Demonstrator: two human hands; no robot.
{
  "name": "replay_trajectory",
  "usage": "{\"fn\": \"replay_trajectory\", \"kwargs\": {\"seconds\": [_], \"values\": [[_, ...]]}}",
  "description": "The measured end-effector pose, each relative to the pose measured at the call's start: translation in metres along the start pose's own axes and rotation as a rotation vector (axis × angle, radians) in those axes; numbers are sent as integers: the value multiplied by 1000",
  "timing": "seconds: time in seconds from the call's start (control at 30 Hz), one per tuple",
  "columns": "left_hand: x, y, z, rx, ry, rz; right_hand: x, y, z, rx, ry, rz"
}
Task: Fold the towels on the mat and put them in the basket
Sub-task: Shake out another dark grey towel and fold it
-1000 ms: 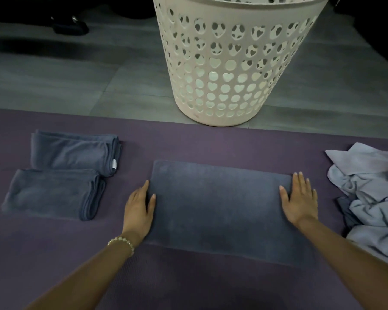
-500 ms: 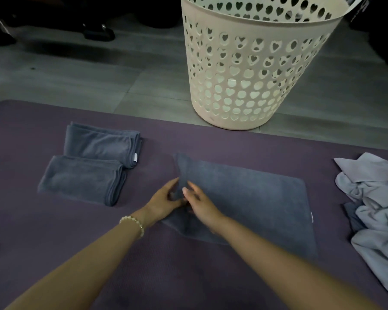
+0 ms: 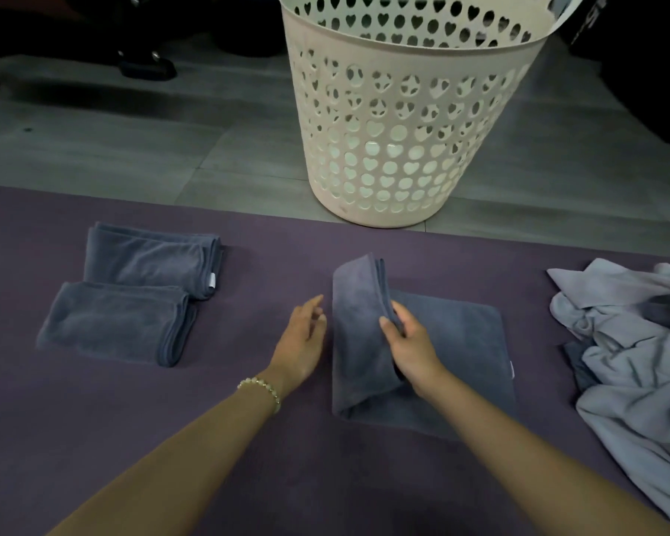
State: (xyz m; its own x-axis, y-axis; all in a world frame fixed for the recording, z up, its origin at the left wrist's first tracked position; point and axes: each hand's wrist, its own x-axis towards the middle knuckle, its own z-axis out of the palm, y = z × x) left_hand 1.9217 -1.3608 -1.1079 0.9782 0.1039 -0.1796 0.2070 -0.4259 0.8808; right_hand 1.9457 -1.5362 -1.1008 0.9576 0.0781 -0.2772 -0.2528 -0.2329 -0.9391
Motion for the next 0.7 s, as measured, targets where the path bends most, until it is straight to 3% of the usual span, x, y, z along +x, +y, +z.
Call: {"fn": "replay_trajectory", "kwargs": {"seconds": [0.17,0.23,0.33,0.43,0.6,0.7], "values": [[4,12,65,512,-218,245,-20,31,-89,-87,159,5],[3,14,91,674,-283,265,-27,56,-112,-125,185,86],[5,14,117,853,-306,308,-31,80,-122,27,186,254],[8,13,127,926,-266,313,-21,77,-117,94,252,249],[18,15,130,826,-167,292,-9,71,-118,-202,408,40],[26,20,137,807,-175,297,-13,80,-133,-239,459,-23]]}}
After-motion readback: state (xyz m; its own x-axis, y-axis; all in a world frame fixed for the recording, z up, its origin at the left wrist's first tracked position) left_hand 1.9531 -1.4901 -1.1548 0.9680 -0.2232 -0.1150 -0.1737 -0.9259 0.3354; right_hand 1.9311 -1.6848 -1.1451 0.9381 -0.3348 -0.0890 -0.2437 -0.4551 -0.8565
